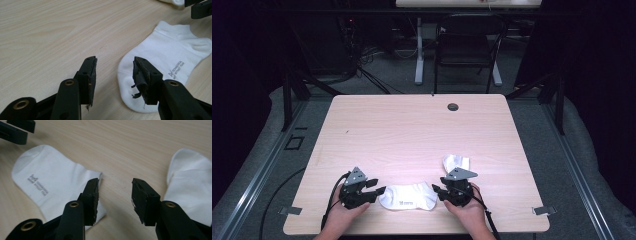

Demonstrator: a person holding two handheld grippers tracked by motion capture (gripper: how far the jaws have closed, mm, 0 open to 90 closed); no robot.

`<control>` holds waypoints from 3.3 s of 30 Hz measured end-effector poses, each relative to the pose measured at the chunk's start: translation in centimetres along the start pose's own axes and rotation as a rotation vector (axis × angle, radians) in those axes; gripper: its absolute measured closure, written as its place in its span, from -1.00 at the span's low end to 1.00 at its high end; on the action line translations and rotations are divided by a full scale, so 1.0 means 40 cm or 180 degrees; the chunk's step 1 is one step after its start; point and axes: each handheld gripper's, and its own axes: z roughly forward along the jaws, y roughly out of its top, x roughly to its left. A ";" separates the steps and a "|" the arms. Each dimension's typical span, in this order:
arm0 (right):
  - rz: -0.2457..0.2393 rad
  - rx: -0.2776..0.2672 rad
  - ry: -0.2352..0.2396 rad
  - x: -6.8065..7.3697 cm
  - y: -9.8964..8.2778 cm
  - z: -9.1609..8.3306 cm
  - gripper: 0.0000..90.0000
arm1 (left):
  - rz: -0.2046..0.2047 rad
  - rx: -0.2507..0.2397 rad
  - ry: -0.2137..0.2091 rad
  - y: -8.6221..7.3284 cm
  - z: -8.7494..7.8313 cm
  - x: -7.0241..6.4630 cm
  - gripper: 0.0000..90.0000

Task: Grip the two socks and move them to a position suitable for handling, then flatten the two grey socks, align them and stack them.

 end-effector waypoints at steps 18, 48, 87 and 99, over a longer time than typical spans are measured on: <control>0.0296 -0.0080 -0.0286 -0.078 0.003 -0.034 0.44 | -0.0054 -0.0072 0.0178 0.002 0.009 0.012 0.00; 0.0355 0.0261 -0.0606 -0.147 0.048 0.089 0.99 | 0.0001 -0.0099 0.0192 0.005 0.016 0.011 0.06; -0.0281 0.0380 0.0177 0.076 0.151 0.244 1.00 | 0.0272 -0.0066 0.0115 0.147 0.102 -0.024 0.81; -0.0232 0.0339 0.0191 0.075 0.145 0.243 1.00 | 0.0275 0.0322 0.0239 0.115 0.164 -0.010 0.70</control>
